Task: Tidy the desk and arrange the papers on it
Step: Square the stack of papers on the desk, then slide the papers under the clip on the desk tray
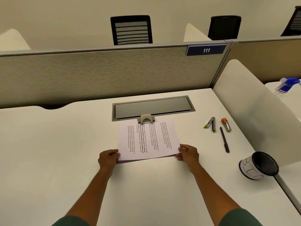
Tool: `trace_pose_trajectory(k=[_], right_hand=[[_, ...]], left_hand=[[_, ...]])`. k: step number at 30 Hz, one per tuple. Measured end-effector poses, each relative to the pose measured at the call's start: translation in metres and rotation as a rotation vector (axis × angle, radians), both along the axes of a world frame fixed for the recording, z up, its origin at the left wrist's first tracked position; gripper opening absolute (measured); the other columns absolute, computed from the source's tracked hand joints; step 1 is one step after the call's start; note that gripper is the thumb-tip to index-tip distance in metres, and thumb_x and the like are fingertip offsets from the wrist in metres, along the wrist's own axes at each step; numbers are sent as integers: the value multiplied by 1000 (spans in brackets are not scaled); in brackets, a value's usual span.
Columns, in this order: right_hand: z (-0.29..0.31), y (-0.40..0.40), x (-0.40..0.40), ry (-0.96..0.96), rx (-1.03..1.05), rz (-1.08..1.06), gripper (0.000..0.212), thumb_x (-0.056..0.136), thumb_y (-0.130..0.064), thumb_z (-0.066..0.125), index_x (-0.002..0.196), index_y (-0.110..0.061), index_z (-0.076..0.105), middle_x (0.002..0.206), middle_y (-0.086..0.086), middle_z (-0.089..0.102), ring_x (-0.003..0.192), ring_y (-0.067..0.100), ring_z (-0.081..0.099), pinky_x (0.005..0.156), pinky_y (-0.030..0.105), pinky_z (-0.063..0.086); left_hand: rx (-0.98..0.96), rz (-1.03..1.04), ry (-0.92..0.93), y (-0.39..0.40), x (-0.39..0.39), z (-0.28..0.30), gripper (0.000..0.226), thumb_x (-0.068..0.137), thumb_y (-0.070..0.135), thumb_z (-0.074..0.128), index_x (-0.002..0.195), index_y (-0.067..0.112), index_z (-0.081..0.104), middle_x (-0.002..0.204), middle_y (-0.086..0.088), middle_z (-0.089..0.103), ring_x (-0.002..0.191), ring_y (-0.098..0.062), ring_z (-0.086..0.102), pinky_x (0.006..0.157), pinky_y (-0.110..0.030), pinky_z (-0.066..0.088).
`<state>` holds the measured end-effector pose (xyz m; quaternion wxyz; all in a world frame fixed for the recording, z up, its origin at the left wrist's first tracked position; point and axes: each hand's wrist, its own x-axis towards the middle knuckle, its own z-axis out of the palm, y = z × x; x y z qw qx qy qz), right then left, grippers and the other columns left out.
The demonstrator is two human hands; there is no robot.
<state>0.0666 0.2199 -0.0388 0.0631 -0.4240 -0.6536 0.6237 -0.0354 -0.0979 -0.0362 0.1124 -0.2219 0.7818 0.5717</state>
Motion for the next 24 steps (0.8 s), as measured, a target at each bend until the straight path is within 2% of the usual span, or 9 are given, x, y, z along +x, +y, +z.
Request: trace_pose_trajectory(k=[4, 6, 8, 10, 12, 14, 17, 20, 24], right_hand=[[-1, 0, -1, 4, 2, 3, 22, 88, -7, 61, 109, -10, 68, 75, 16, 73, 63, 31, 71, 68, 41, 61], [-1, -2, -2, 3, 24, -2, 23, 89, -10, 62, 111, -10, 67, 76, 16, 73, 61, 30, 71, 64, 37, 61], [-1, -3, -1, -3, 69, -7, 23, 90, -13, 61, 112, -10, 65, 79, 16, 73, 59, 27, 71, 58, 30, 59], [-1, -6, -1, -10, 133, 4, 24, 91, -16, 59, 114, -9, 63, 82, 16, 72, 58, 26, 70, 55, 27, 58], [-2, -11, -2, -14, 214, 17, 27, 93, -18, 57, 117, -7, 61, 80, 15, 72, 58, 27, 69, 59, 33, 59], [-3, -15, -4, -40, 347, 30, 31, 93, -22, 56, 120, -6, 61, 84, 13, 72, 72, 29, 70, 73, 38, 58], [-6, -19, -4, -119, 544, 73, 37, 94, -29, 54, 126, -10, 56, 105, 12, 69, 100, 31, 63, 86, 38, 51], [-10, -25, -3, -153, 641, 119, 39, 95, -32, 52, 131, -17, 50, 113, 7, 64, 106, 27, 56, 86, 38, 48], [-16, -31, -3, -160, 770, 116, 43, 94, -30, 53, 135, -17, 46, 116, 7, 60, 106, 27, 50, 86, 40, 47]], left_hand=[[-29, -17, 3, -1, -1, 0, 19, 79, 3, 74, 98, 5, 74, 99, -12, 71, 91, -31, 68, 85, -43, 58], [-81, -38, 13, 1, 0, 3, 6, 81, 7, 73, 86, 10, 75, 92, -11, 73, 86, -31, 68, 82, -42, 59], [-162, -74, 27, 0, -1, 4, 16, 83, 10, 69, 67, 14, 71, 78, -12, 72, 77, -35, 68, 78, -44, 59], [-227, -94, 34, -1, -3, 5, 22, 83, 12, 64, 62, 9, 68, 66, -14, 70, 72, -38, 68, 74, -45, 58], [-296, -107, 58, -1, -6, 7, 24, 83, 13, 60, 63, 4, 66, 63, -14, 66, 71, -39, 65, 71, -43, 55], [-361, -132, 98, 2, -8, 11, 27, 86, 16, 59, 61, 6, 61, 64, -11, 64, 74, -38, 61, 69, -38, 49], [-432, -196, 203, 8, -17, 17, 21, 90, 23, 61, 77, 7, 68, 84, -11, 70, 84, -32, 62, 75, -33, 45], [-477, -270, 281, 16, -30, 21, 26, 91, 28, 63, 97, 5, 71, 98, -16, 69, 88, -30, 64, 79, -33, 45], [-537, -381, 340, 31, -47, 25, 35, 91, 40, 60, 107, 9, 69, 107, -17, 66, 102, -33, 60, 85, -40, 47]])
